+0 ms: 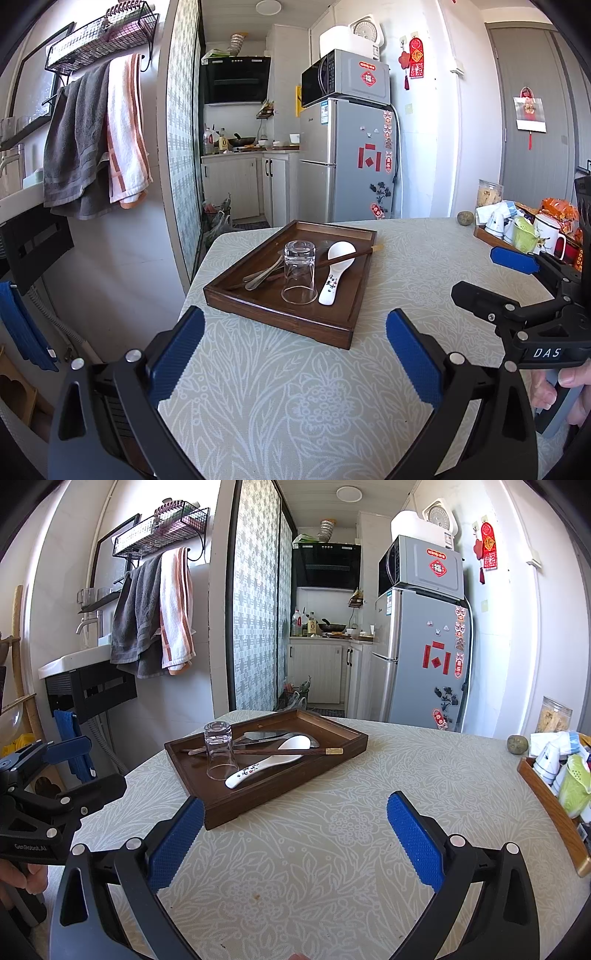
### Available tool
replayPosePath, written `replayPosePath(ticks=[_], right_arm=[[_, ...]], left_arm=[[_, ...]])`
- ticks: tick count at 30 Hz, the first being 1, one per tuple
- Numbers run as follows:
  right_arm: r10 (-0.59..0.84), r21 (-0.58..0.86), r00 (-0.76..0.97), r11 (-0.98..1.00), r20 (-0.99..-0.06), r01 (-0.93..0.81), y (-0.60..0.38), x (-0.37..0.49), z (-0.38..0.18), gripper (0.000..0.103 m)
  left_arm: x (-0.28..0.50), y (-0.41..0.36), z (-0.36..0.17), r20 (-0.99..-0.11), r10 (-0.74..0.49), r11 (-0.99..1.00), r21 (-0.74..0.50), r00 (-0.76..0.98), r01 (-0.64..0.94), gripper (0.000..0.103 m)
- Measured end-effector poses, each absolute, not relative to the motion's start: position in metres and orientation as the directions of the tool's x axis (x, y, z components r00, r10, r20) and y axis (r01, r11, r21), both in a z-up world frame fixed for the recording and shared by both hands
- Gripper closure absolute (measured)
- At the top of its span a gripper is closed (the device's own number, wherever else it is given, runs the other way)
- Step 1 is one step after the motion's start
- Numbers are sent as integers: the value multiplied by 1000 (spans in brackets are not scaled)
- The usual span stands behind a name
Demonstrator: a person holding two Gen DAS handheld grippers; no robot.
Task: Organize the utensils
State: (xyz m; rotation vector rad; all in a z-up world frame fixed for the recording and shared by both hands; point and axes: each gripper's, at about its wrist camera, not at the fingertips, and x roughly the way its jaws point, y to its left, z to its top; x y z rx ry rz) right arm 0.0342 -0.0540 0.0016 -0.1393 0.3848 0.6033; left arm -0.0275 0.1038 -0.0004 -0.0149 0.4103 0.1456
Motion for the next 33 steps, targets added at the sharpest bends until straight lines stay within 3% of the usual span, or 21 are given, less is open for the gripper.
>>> replayPosePath(ticks=[33], right_arm=[[527,-19,755,815,-391,-578,-55,34,2,3]], left_arm=[[-28,108,-2,-400,139,989,7,906,-148,3]])
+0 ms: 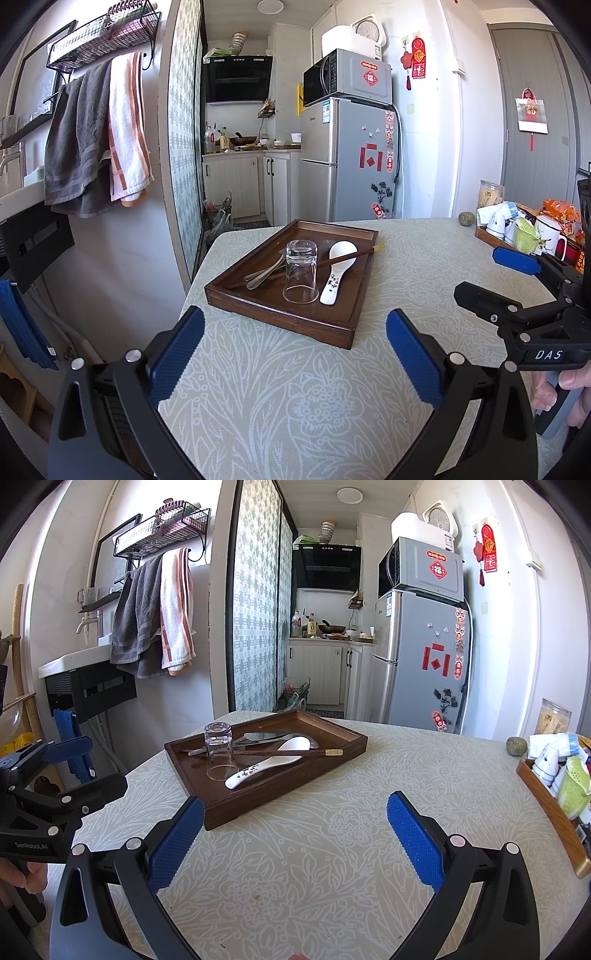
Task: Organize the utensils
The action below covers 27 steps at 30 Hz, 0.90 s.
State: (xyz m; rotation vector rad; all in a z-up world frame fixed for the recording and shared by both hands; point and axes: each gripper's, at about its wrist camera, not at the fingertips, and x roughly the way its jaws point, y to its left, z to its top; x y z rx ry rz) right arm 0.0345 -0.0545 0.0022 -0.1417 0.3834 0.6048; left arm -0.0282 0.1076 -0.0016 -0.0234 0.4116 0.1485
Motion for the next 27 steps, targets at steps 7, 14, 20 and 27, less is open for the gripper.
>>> replayPosePath(ticks=[7,14,20,27], right_arm=[[526,-18,755,816,-391,-578,-54,35,2,3],[527,-19,755,815,-391,-579,-55,35,2,3],[527,-19,754,815,-391,-579,-56,35,2,3],[527,-19,754,815,-392,-580,-56,35,2,3]], left_arm=[[-28,109,-1,-398,133,990,13,908,-140,3],[-28,109,-1,-397,131,991,16,908,-136,3],[-28,108,-1,-396,131,991,17,909,-135,3],[-28,107,-1,-397,131,991,17,908,-136,3]])
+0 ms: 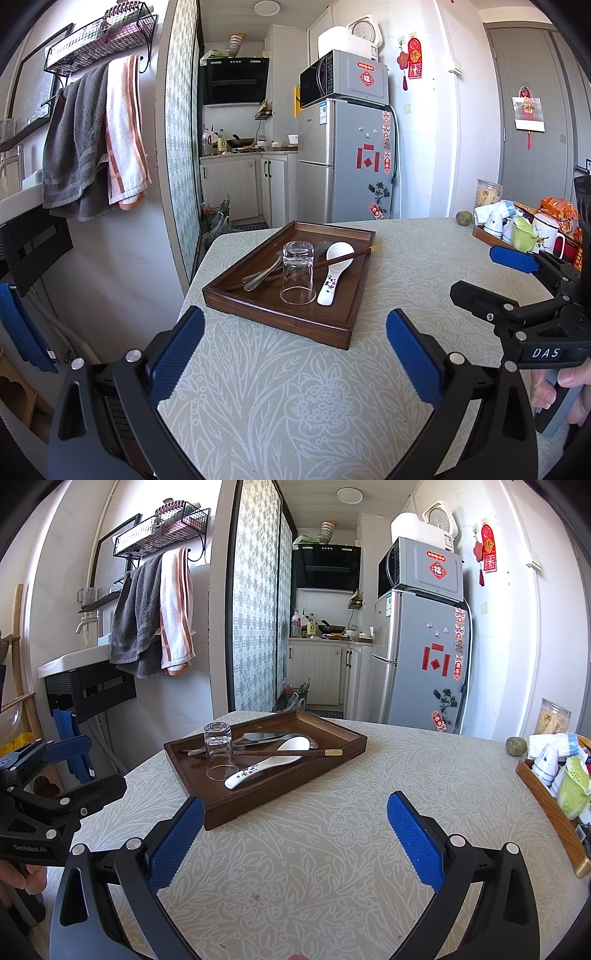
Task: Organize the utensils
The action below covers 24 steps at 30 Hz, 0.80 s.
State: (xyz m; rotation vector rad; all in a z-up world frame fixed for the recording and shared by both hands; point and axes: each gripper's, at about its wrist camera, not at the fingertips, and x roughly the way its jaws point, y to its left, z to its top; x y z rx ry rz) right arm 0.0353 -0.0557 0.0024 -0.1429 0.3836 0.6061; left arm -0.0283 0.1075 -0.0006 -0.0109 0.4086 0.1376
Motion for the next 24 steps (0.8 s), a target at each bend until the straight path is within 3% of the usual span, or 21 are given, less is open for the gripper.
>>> replayPosePath(ticks=[24], right_arm=[[528,-20,753,814,-392,-581,-56,36,2,3]], left_arm=[[-28,106,0,-397,126,991,13,909,-132,3]])
